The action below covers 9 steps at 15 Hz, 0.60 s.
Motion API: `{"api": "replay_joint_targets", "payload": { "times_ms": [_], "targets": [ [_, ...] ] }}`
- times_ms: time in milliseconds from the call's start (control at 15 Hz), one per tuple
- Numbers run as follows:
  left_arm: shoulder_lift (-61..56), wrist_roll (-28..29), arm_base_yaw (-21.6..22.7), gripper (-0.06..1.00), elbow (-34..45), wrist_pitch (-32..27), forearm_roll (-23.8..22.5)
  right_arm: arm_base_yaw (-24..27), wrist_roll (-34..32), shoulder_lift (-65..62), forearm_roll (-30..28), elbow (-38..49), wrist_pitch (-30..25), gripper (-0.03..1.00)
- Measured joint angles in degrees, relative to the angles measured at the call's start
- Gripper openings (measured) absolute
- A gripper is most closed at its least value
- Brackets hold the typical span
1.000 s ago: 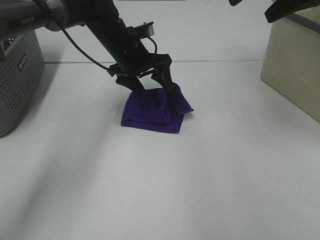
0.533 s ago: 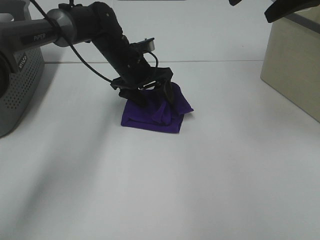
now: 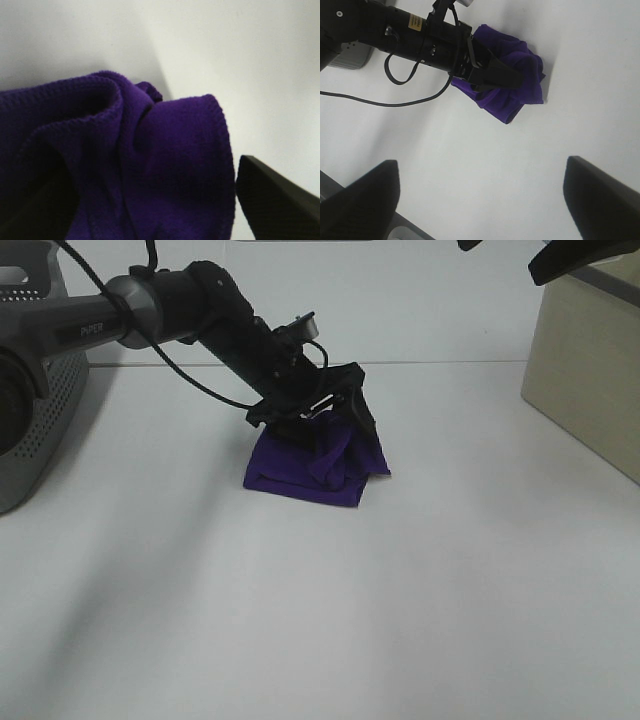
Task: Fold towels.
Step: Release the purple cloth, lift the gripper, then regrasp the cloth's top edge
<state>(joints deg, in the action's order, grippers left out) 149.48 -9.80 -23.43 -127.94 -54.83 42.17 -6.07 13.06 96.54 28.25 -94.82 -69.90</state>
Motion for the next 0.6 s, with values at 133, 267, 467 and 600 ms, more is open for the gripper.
{"api": "replay_joint_targets", "payload": {
  "times_ms": [133, 267, 467, 600],
  "targets": [
    [0.06, -1.26, -1.38, 0.77, 0.00, 1.89, 3.55, 0.00, 0.00, 0.00, 0.00, 0.00, 0.00, 0.86],
    [0.06, -3.44, -2.75, 0.77, 0.00, 3.61, 8.08, 0.00, 0.00, 0.00, 0.00, 0.00, 0.00, 0.86],
    [0.06, -5.61, -3.78, 0.77, 0.00, 4.30, 12.78, 0.00, 0.00, 0.00, 0.00, 0.00, 0.00, 0.86],
    [0.06, -6.13, -4.41, 0.77, 0.00, 5.79, 13.75, 0.00, 0.00, 0.00, 0.23, 0.00, 0.00, 0.86]
  ]
}}
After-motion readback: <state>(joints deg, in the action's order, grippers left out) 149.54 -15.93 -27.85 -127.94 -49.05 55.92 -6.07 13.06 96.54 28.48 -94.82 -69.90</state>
